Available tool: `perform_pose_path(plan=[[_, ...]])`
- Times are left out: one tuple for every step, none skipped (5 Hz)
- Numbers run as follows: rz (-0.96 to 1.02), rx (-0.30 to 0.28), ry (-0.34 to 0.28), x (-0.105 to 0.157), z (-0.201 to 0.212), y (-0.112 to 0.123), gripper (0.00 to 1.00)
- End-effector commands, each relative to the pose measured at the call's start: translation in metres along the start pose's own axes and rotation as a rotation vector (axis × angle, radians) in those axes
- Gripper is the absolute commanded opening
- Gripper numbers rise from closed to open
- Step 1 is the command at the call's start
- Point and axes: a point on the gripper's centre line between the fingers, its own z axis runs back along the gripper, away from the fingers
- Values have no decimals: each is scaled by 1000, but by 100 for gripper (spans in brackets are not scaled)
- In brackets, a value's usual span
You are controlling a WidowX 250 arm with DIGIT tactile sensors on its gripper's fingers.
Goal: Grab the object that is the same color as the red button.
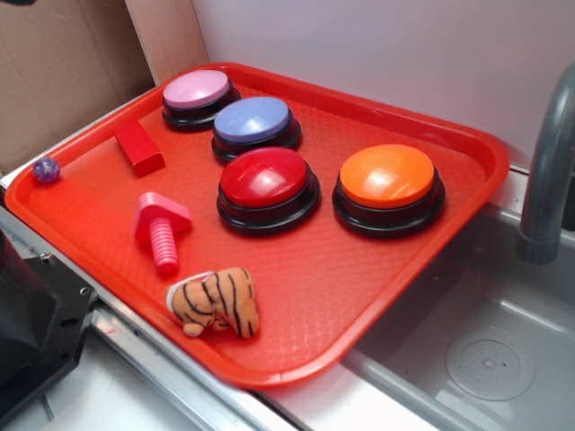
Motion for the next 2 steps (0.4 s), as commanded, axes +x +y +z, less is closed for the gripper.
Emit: perform_pose_path(plan=[[0, 0, 0, 0, 0, 0, 100], [87, -17, -40, 10, -1, 15, 100]])
